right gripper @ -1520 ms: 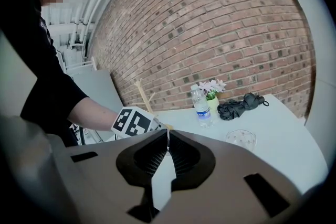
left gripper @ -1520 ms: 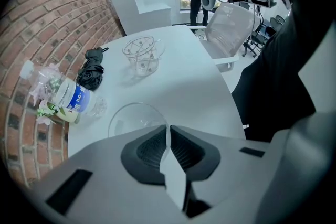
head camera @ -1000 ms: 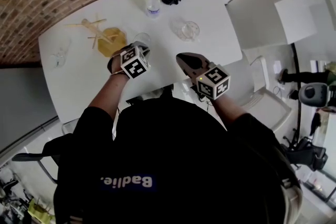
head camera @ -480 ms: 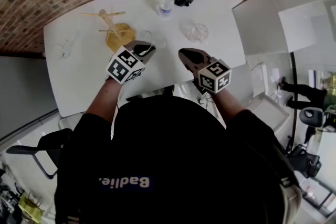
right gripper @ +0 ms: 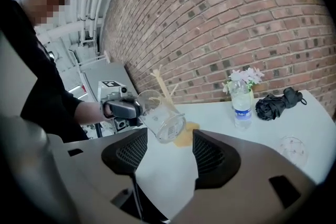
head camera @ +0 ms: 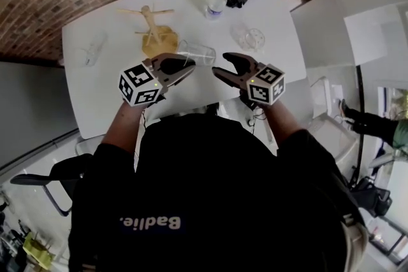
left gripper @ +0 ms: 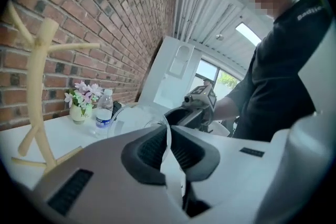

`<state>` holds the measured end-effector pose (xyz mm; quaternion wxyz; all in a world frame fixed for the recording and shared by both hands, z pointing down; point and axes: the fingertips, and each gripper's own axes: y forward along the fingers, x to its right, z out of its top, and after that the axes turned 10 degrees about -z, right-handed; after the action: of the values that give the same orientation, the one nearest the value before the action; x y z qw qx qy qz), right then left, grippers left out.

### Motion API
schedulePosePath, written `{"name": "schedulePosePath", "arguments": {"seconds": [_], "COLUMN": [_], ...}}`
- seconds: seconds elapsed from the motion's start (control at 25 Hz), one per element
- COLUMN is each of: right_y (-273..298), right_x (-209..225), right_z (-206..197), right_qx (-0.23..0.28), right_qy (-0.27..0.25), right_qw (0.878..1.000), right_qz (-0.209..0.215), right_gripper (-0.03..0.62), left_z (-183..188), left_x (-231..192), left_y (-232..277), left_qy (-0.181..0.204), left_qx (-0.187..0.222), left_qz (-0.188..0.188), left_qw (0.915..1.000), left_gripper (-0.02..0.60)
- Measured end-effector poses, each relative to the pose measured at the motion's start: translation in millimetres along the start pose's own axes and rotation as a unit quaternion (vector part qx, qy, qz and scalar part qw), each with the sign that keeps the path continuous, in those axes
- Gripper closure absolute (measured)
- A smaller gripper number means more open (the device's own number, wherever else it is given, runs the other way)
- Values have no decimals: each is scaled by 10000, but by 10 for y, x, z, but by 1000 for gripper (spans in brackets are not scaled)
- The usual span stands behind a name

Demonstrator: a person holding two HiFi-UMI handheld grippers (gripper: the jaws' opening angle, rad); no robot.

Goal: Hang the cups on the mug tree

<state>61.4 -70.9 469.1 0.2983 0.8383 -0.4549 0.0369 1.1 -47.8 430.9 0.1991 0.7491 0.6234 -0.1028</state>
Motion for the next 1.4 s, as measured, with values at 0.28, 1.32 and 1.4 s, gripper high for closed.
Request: {"name": "schedulePosePath", "arguments": {"seconds": [0.28,1.32,1.4], "right_y": [65,91,158], "right_x": [-339,-52,12], "right_z": [19,446,478], "right_qx": [5,-1,-90], "right_qy": [144,-168,-476], "right_qw": [9981,9952,9946], "right_qz": [592,962,920], "right_gripper": [296,289,289], "left_z": [132,168,137], "left_x": [270,-92,-200], "left_y": [-257,-1,26], "left_qy": [120,-371,-434], "left_qx": [761,2142,2186], "left_qz": [-807,-810,-609], "left_qw": [9938,9727,9729], "left_gripper": [563,540,534]}}
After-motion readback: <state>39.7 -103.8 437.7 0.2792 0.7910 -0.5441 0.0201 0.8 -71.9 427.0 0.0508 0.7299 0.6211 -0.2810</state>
